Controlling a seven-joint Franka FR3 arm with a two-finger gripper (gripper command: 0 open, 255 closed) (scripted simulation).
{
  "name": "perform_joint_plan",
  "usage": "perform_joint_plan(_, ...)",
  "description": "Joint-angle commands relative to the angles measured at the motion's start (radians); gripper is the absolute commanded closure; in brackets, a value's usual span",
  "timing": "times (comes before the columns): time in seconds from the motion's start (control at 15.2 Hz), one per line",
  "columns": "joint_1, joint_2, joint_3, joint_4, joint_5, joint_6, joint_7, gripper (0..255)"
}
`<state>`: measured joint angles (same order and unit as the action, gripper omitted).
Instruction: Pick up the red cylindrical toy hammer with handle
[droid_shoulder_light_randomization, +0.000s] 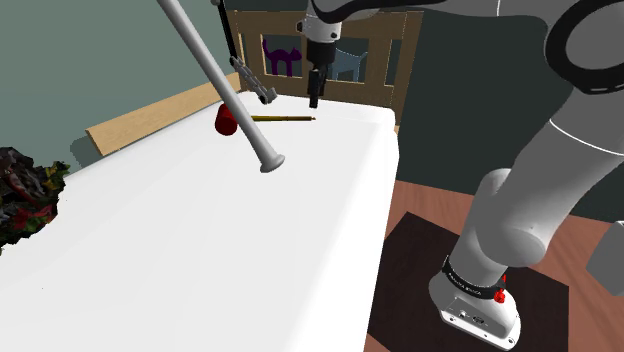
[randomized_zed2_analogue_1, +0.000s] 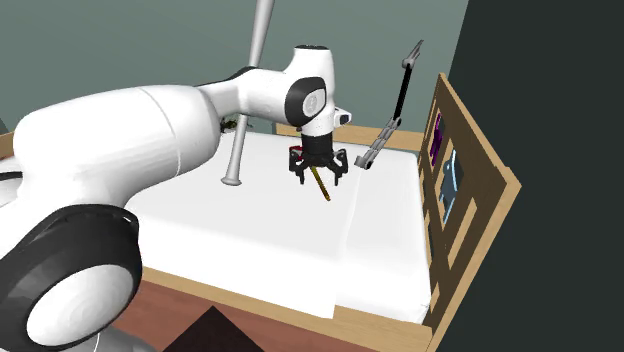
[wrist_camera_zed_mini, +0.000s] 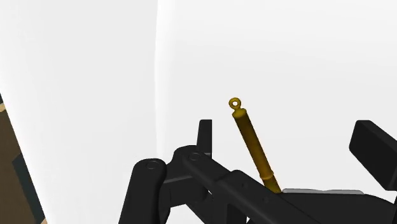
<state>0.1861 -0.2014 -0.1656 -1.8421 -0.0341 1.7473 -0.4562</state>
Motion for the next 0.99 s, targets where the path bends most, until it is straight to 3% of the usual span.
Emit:
perform_joint_plan(0.0,0.016,0.072,0.000,0.073,0.022,-0.003,-0.066,0)
perform_joint_plan(0.59,0.051,0.404,0.037,0.465,0.113,-0.080,-0.328,0)
perform_joint_plan(0.92,0.053,0.396,0.040,0.400,0.112,-0.023,-0.334,0)
